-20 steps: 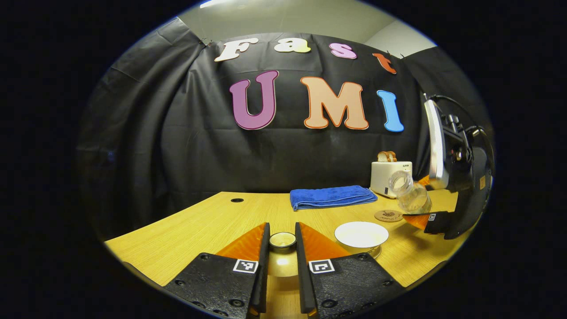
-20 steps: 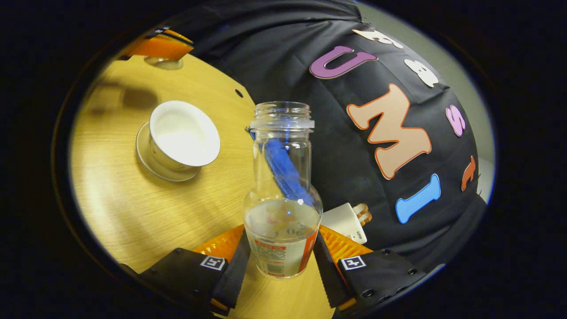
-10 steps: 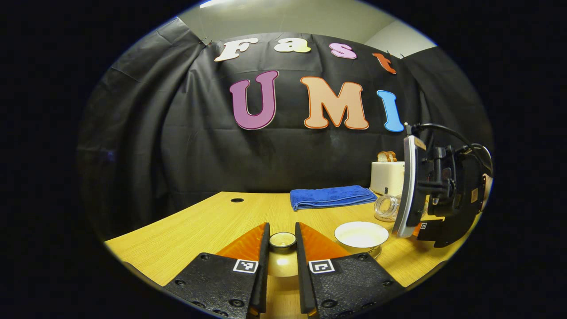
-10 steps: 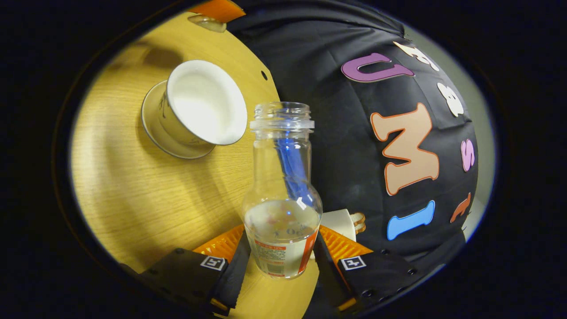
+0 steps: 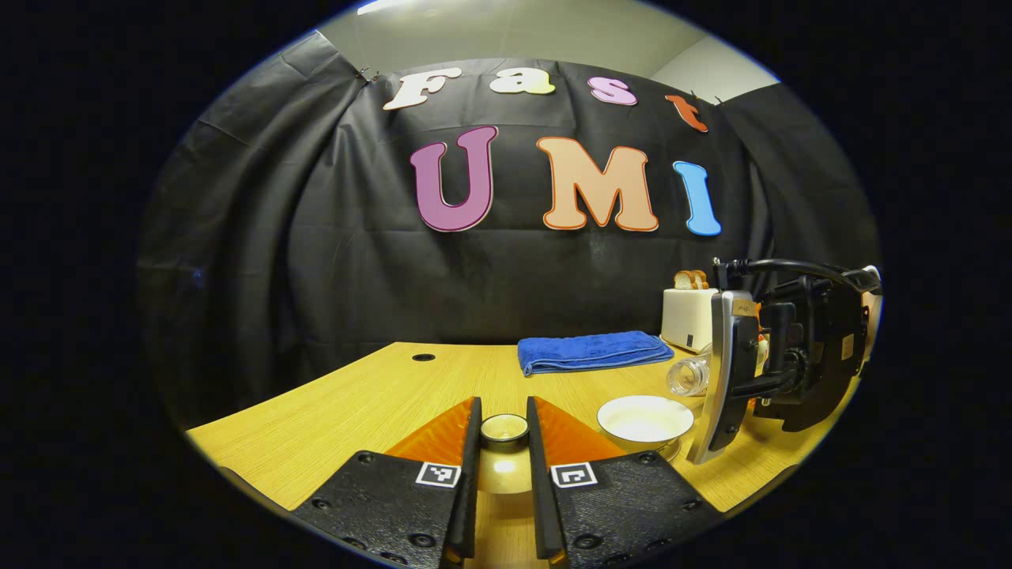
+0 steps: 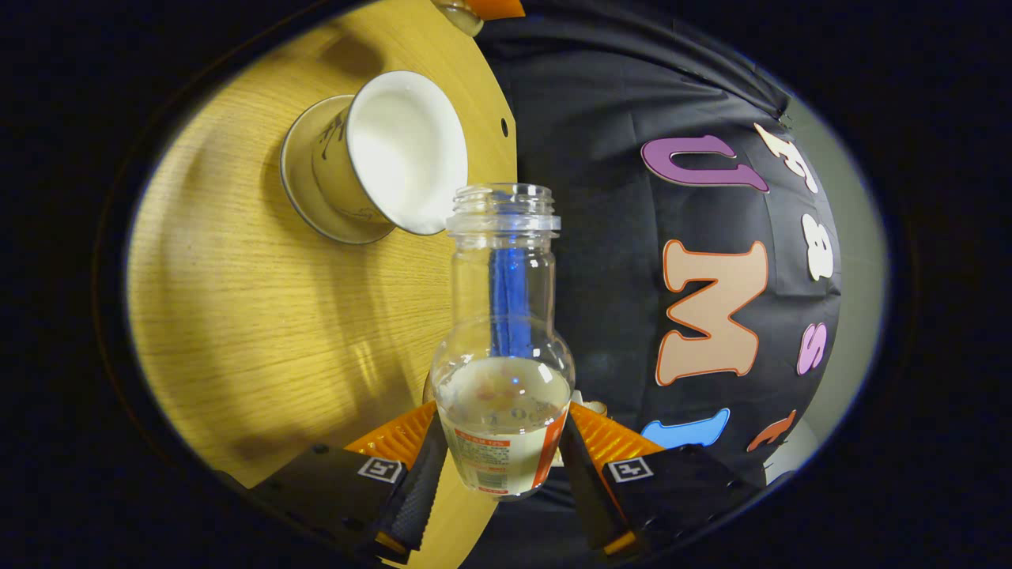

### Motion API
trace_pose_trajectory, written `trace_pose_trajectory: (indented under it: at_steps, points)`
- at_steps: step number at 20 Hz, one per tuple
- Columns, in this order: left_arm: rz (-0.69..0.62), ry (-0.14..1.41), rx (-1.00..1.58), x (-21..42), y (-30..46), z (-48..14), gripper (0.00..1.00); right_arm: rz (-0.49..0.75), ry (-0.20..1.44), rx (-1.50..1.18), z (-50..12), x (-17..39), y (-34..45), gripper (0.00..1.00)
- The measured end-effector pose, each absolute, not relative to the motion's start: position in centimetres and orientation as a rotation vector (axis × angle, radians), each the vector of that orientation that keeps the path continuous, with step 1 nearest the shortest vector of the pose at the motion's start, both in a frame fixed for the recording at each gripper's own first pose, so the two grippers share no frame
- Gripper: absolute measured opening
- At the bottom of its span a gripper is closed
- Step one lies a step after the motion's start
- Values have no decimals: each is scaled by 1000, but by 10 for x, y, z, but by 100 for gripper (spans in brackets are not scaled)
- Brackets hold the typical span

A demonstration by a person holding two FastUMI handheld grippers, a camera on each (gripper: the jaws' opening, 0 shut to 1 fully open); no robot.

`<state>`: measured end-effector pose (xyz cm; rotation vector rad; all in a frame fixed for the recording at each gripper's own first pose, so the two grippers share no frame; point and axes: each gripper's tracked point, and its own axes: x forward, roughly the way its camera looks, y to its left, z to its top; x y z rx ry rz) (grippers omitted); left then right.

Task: Open the teacup lid with one hand, grasp the water bottle and pour water into the teacup with the other hand; after pouring, place the water bottle on the coaster and then close the teacup lid.

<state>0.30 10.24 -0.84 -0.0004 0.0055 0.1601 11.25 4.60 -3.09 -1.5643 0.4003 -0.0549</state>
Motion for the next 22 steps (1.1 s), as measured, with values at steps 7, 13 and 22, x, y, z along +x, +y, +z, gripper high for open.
trace_pose_trajectory:
  at_steps: [7, 13, 22]
  points:
    - [161, 4, -1, 4, 102, -8, 27, -65, 369, -1681, -17, 115, 49, 78]
    - [161, 3, -1, 5, 102, -8, 27, -76, 317, -1792, -1, 118, 57, 78]
    - [160, 3, -2, 5, 103, -9, 27, -77, 255, -1917, 14, 121, 67, 77]
